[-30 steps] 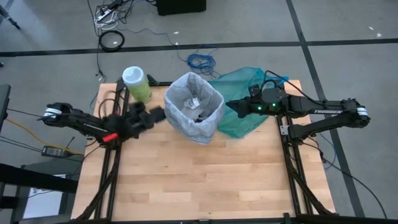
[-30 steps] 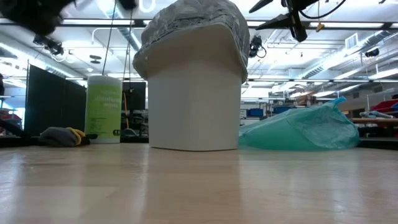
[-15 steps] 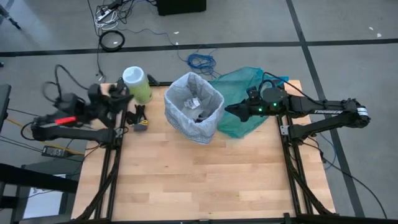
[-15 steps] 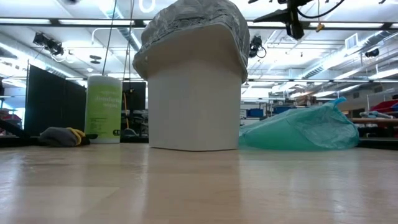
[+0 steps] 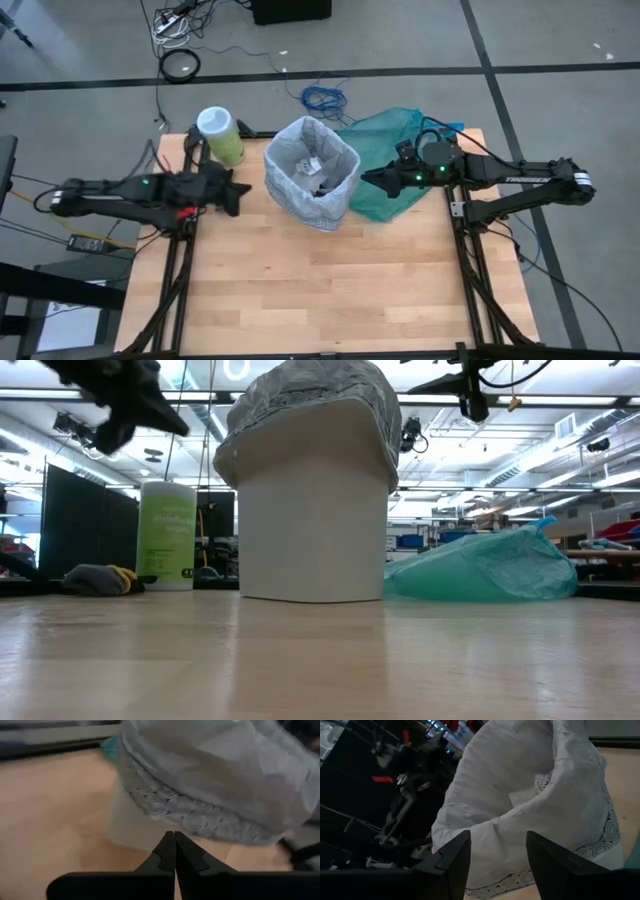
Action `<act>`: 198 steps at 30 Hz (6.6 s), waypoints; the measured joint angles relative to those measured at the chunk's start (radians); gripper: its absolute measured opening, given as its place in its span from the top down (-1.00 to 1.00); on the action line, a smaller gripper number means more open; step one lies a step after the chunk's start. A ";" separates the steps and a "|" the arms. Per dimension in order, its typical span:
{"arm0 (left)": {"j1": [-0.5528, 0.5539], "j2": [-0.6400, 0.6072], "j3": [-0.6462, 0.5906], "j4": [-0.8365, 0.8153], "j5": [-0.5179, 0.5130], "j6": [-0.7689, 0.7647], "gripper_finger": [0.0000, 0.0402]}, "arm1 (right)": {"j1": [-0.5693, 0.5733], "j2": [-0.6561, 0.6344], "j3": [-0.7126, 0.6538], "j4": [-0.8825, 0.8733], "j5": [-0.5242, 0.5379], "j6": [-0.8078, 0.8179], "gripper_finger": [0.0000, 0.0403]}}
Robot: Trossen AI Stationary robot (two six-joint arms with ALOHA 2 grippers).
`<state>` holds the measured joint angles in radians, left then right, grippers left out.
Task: Place trash/remove bag and relplace
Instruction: Remove the light blue trash bag from the trash bin
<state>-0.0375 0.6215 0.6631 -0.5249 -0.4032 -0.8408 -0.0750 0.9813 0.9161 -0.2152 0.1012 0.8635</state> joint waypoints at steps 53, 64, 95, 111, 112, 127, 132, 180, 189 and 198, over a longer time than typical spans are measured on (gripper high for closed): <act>-0.110 0.380 -0.633 1.652 -0.229 -0.270 0.19 | 0.027 0.074 -0.312 0.269 0.079 0.164 -0.12; -0.107 0.536 -0.633 1.844 -0.334 -0.291 0.16 | 0.027 0.074 -0.312 0.313 0.078 0.154 -0.11; -0.149 0.784 -0.470 2.094 -0.279 -0.327 0.98 | 0.029 0.074 -0.312 0.310 0.034 0.154 0.15; -0.292 0.784 -0.373 2.094 -0.353 -0.342 0.99 | 0.056 0.067 -0.311 0.573 0.038 0.148 0.53; -0.296 0.784 -0.373 2.094 -0.354 -0.342 0.99 | 0.064 0.065 -0.311 0.597 0.037 0.148 0.63; -0.319 0.784 -0.373 2.079 -0.363 -0.342 1.00 | 0.090 0.155 0.198 -0.037 0.205 -0.215 1.00; -0.319 0.784 -0.371 2.093 -0.366 -0.342 1.00 | 0.048 0.266 0.292 -0.077 0.180 -0.308 1.00; -0.296 0.552 -0.120 2.055 -0.485 -0.158 0.99 | 0.007 0.347 0.402 -0.342 0.186 -0.407 0.83; -0.297 0.552 -0.120 2.021 -0.497 -0.158 0.99 | 0.074 0.343 0.406 -0.158 0.136 -0.490 0.67; -0.297 0.552 -0.120 2.002 -0.498 -0.158 0.99 | 0.249 0.397 0.377 -0.230 0.580 -0.872 0.68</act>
<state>-0.3340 1.1740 0.5430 1.4773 -0.9011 -0.9988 0.1736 1.3780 1.2927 -0.4457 0.6815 -0.0089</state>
